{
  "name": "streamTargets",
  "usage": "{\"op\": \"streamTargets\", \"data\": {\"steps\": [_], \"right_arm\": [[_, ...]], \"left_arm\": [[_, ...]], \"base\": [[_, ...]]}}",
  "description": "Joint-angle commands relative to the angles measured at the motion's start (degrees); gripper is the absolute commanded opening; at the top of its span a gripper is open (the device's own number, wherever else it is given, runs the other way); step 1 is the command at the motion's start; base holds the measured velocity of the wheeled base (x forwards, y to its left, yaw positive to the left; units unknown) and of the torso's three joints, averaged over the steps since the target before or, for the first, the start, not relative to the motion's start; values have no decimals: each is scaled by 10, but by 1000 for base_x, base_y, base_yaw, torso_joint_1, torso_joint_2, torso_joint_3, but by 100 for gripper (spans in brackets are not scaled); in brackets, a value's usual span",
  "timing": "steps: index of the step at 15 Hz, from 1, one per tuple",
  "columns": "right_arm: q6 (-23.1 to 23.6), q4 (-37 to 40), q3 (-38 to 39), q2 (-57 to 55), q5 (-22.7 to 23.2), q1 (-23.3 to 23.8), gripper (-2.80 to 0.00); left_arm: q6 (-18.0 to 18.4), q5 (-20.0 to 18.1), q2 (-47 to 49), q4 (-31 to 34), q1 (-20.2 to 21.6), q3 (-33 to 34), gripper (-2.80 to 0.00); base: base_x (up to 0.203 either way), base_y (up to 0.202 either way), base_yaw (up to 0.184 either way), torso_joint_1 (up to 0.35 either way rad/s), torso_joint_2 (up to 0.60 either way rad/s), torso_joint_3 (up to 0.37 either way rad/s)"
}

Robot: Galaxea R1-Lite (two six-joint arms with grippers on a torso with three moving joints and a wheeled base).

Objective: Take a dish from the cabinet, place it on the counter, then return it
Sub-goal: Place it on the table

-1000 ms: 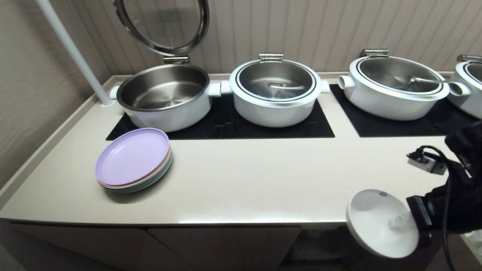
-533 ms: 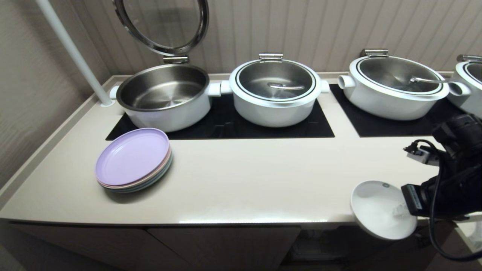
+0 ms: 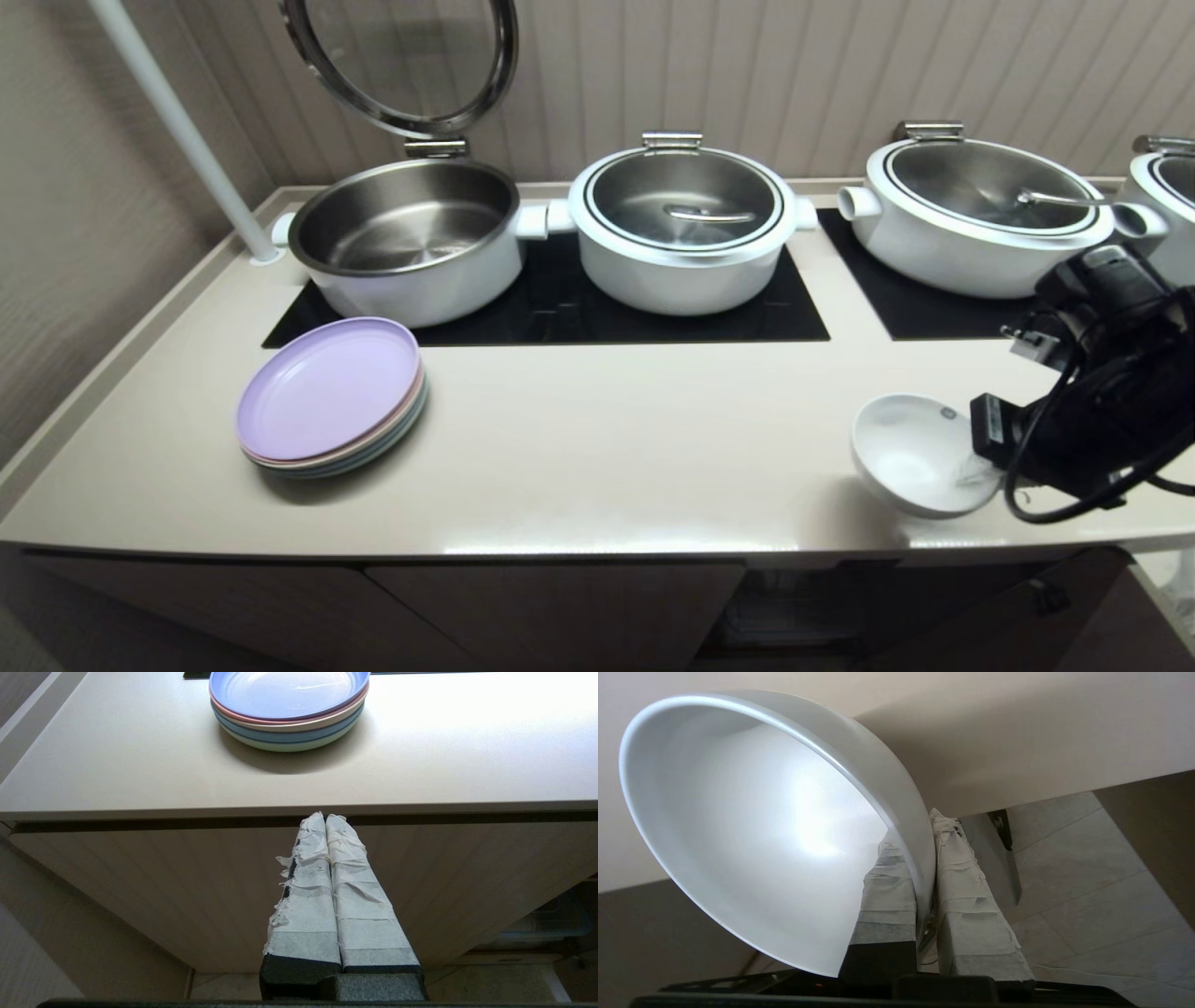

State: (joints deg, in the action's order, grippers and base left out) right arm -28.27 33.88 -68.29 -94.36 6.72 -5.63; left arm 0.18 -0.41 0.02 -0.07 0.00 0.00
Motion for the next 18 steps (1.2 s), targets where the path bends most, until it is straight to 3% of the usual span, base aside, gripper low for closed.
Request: {"op": "streamTargets", "data": {"steps": [1,5,18], "right_arm": [[-37,19,-21,-21,1,-3,-280],[-107,22,-29,-38,1,-13,-280],[-165,-28,-50,-84,2,-14,-280]], "left_arm": [[0,0,0,0,0,0,-280],[0,0,0,0,0,0,-280],[0,0,0,0,0,0,-280]], "base": [[0,0,0,0,0,0],[0,0,0,0,0,0],[0,0,0,0,0,0]]}}
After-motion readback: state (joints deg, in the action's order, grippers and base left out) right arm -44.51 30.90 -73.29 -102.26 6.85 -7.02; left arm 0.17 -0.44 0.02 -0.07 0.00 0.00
